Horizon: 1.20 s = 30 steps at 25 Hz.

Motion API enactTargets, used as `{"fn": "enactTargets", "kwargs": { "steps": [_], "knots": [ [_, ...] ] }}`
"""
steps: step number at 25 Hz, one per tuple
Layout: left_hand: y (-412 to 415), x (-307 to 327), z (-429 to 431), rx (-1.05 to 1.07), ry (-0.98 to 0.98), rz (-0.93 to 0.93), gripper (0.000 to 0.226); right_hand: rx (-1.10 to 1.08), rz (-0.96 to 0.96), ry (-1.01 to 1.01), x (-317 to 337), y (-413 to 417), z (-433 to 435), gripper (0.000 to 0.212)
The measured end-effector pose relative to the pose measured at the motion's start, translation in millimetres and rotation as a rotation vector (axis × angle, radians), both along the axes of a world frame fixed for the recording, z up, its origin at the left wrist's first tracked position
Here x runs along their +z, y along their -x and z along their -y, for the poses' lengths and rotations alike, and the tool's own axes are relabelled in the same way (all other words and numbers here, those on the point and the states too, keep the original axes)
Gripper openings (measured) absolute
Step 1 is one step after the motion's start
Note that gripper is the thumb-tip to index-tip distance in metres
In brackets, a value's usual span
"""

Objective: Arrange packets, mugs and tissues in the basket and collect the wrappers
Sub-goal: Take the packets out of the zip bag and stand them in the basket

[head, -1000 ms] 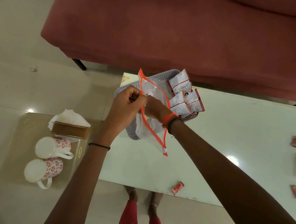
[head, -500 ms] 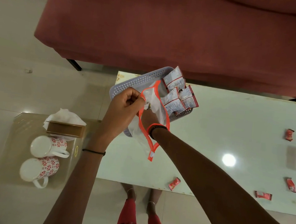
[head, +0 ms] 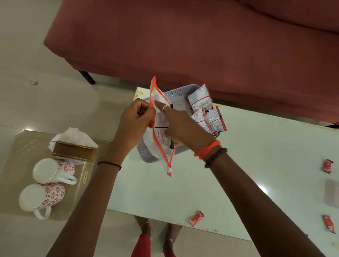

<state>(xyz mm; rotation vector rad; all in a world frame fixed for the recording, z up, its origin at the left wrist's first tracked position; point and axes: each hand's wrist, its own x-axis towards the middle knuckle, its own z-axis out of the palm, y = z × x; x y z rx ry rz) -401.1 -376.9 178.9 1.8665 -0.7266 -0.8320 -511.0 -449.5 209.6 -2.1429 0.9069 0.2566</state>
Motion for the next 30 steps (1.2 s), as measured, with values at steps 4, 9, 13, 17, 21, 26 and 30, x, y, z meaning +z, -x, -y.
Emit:
{"fn": "enactTargets", "kwargs": {
  "steps": [4,9,13,17,21,26,30],
  "knots": [
    [-22.6,1.7,7.4,0.067,0.028,0.02,0.023,-0.127,0.056,-0.123,62.7,12.1,21.9,0.091],
    [-36.9,1.5,12.8,0.09,0.029,0.004,0.023,-0.401,0.244,-0.343,106.3,34.1,68.3,0.066],
    [-44.8,-0.3,17.1,0.081,0.018,0.003,0.018,-0.515,0.377,-0.235,81.3,35.8,108.8,0.034],
    [-52.9,-5.4,21.7,0.05,0.016,-0.015,0.012,-0.719,0.342,-0.055,-12.5,15.1,147.4,0.029],
    [-63.7,-10.2,24.9,0.026,0.025,-0.042,0.013,-0.695,0.073,0.032,-113.9,-4.0,165.0,0.03],
    [-72.4,-17.7,26.2,-0.004,0.063,-0.045,0.011,-0.549,-0.169,0.093,-189.3,-14.2,171.9,0.033],
    [-77.0,-21.6,27.1,-0.016,0.071,-0.038,0.014,-0.561,-0.21,0.034,-209.7,-12.5,183.0,0.034]
  ]
}}
